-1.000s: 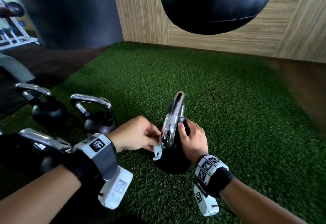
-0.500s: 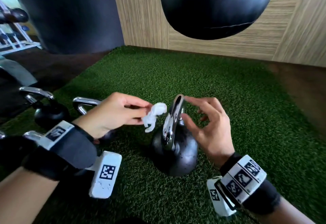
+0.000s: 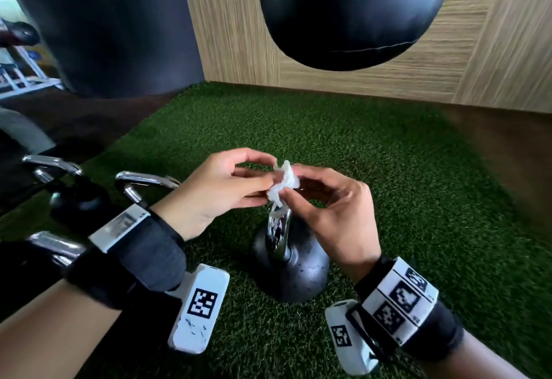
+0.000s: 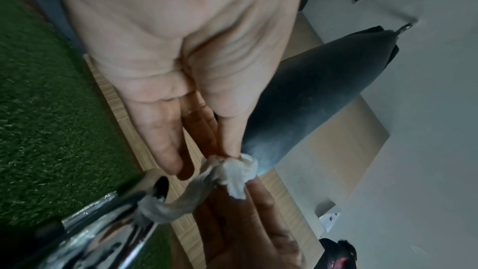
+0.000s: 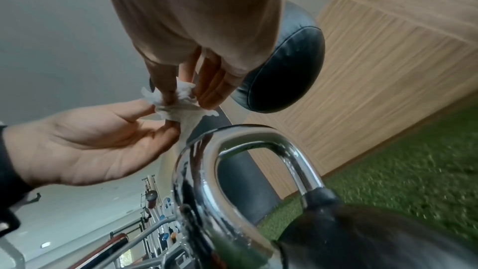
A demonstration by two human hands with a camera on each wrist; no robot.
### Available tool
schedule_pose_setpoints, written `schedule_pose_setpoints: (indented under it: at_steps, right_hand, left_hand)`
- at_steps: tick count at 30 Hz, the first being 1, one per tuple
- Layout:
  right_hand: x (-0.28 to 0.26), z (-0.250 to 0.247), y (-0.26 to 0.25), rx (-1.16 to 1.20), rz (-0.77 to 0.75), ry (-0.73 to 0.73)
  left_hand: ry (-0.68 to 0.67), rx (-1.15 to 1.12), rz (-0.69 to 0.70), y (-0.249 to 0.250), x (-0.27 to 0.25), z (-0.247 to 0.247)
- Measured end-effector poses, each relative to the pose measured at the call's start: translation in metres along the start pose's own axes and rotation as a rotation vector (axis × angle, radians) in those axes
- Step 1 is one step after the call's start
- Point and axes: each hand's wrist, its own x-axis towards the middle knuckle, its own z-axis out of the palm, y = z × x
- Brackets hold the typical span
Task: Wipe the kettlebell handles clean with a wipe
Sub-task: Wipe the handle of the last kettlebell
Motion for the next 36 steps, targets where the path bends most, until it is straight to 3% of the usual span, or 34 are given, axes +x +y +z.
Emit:
schedule_pose_setpoints:
  at_steps: [3, 6, 8, 10, 12, 14, 22, 28, 33, 36]
  right_hand:
    - [0.002, -0.002, 0.01, 0.244, 0.102, 0.0]
    - [0.009, -0.015, 0.036, 0.198, 0.253, 0.126]
    - [0.013, -0.022, 0.061, 0.032, 0.397, 0.195]
    - [0.016, -0.021, 0.083, -0.092, 0.524, 0.226]
    - [0.019, -0.015, 0.099, -0.144, 0.582, 0.234]
    - [0.021, -0.008, 0.11, -0.156, 0.587, 0.222]
    - [0.023, 0.0, 0.131, -0.304, 0.614, 0.053]
    - [0.044, 0.006, 0.118, -0.307, 0.213, 0.15]
    - [0.045, -0.005, 0.12, -0.405, 0.295, 0.028]
    - [0.045, -0.006, 0.102, -0.402, 0.091, 0.089]
  left_hand:
    - [0.011, 0.321, 0.155, -0.005, 0.004, -0.004]
    - [0.066, 0.708, 0.238, -0.023, 0.012, -0.019]
    - [-0.01, 0.977, 0.056, -0.043, 0.017, -0.025]
    - [-0.237, 1.148, -0.192, -0.069, 0.022, -0.021]
    - [-0.436, 1.134, -0.24, -0.093, 0.025, -0.012]
    - [-0.542, 1.065, -0.146, -0.113, 0.026, 0.0]
    - [-0.346, 0.832, -0.115, -0.151, 0.02, 0.017]
    - [-0.298, 0.734, -0.176, -0.155, 0.019, 0.021]
    - [-0.283, 0.711, -0.226, -0.156, 0.018, 0.02]
    - [-0.28, 0.732, -0.237, -0.154, 0.018, 0.02]
